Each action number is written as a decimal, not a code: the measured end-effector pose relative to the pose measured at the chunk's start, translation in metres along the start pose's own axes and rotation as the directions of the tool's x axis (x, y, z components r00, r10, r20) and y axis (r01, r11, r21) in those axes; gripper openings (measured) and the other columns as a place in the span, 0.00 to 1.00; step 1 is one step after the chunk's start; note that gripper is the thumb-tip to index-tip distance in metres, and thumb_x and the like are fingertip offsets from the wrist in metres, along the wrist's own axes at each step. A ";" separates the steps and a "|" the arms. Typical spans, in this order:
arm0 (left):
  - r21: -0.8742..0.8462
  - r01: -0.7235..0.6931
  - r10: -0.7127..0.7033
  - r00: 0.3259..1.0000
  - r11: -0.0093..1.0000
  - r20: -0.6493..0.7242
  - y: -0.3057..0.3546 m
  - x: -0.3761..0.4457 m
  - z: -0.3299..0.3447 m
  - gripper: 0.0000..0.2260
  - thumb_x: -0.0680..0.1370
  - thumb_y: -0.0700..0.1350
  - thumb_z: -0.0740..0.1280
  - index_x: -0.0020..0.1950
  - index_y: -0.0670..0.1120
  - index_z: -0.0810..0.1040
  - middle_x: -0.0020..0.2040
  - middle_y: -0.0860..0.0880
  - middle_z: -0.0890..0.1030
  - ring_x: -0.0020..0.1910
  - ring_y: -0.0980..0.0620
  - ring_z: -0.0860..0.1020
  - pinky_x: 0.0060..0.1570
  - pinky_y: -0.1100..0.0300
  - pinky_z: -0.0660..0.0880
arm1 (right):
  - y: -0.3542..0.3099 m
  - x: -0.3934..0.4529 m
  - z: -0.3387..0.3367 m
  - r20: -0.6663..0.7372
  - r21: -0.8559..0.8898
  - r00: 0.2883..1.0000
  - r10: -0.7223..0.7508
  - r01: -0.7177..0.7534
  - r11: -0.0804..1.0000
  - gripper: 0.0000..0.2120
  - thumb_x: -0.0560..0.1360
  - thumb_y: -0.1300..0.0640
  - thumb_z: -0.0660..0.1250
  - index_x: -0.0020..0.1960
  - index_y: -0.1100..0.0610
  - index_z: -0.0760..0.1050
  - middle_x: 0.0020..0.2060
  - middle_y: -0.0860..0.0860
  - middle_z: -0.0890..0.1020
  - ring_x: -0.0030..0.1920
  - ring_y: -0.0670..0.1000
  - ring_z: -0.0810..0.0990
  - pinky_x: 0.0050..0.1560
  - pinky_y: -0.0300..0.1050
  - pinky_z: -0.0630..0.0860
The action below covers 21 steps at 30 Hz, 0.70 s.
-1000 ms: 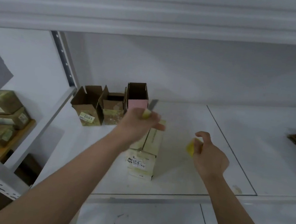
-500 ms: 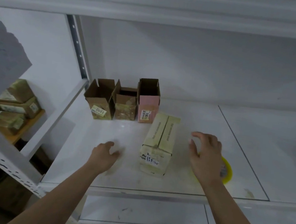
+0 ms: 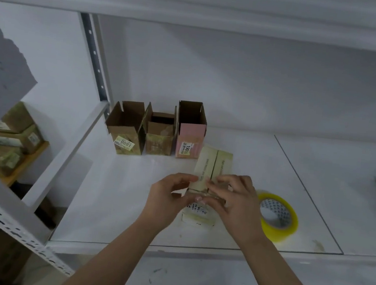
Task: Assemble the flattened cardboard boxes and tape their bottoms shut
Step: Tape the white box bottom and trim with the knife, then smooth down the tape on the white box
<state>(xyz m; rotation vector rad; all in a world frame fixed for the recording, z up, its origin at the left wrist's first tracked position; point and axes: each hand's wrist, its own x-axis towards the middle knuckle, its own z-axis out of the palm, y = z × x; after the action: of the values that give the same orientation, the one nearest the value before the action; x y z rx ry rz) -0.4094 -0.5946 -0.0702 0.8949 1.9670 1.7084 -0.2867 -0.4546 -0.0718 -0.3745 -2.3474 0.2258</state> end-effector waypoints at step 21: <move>0.191 -0.151 0.168 0.982 0.970 -0.080 -0.010 -0.036 -0.002 0.07 0.79 0.45 0.67 0.54 0.51 0.83 0.44 0.60 0.84 0.43 0.69 0.80 0.42 0.67 0.78 | -0.021 -0.011 0.010 -0.035 -0.070 0.993 0.116 -0.118 0.991 0.18 0.70 0.45 0.64 0.55 0.52 0.82 0.53 0.48 0.81 0.55 0.54 0.74 0.47 0.53 0.78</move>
<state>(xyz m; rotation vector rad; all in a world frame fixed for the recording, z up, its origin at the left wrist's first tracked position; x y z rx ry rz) -0.3869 -0.6207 -0.0838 1.0810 2.1986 1.7037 -0.2901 -0.4787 -0.0808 -0.5478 -2.3104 0.1902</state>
